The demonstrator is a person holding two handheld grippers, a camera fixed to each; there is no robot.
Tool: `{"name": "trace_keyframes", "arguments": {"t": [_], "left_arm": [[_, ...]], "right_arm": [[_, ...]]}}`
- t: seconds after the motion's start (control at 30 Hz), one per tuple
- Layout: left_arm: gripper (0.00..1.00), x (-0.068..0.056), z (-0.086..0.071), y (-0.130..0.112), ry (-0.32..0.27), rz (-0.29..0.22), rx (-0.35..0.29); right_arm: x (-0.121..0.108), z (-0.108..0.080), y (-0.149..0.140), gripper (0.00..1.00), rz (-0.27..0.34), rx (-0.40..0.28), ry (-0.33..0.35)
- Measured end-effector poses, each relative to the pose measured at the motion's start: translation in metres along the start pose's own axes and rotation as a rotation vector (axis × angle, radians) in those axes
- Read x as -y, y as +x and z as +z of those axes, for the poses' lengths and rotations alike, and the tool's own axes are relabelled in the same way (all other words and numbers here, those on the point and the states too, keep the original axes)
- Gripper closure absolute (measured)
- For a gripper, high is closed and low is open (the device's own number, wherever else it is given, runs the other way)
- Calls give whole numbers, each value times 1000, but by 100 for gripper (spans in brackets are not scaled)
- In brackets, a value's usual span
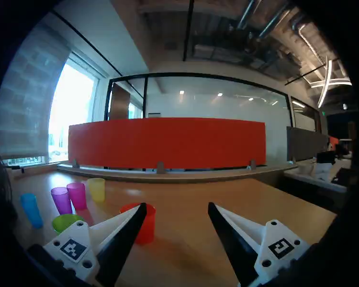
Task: Pour water
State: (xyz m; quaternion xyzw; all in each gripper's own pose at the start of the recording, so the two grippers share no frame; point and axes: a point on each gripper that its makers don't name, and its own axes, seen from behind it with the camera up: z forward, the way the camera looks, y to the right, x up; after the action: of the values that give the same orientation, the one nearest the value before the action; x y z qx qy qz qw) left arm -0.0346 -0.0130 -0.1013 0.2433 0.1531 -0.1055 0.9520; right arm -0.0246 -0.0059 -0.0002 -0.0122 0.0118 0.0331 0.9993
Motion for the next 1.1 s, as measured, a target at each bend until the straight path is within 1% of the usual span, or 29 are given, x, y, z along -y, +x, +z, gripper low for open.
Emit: {"name": "trace_keyframes", "arguments": {"t": [0.6, 1.1], "left_arm": [[12, 1, -1, 3, -1, -2, 2], [12, 2, -4, 9, -1, -1, 4]], "right_arm": [[0, 0, 0, 1, 0, 0, 0], [0, 0, 0, 1, 0, 0, 0]]}}
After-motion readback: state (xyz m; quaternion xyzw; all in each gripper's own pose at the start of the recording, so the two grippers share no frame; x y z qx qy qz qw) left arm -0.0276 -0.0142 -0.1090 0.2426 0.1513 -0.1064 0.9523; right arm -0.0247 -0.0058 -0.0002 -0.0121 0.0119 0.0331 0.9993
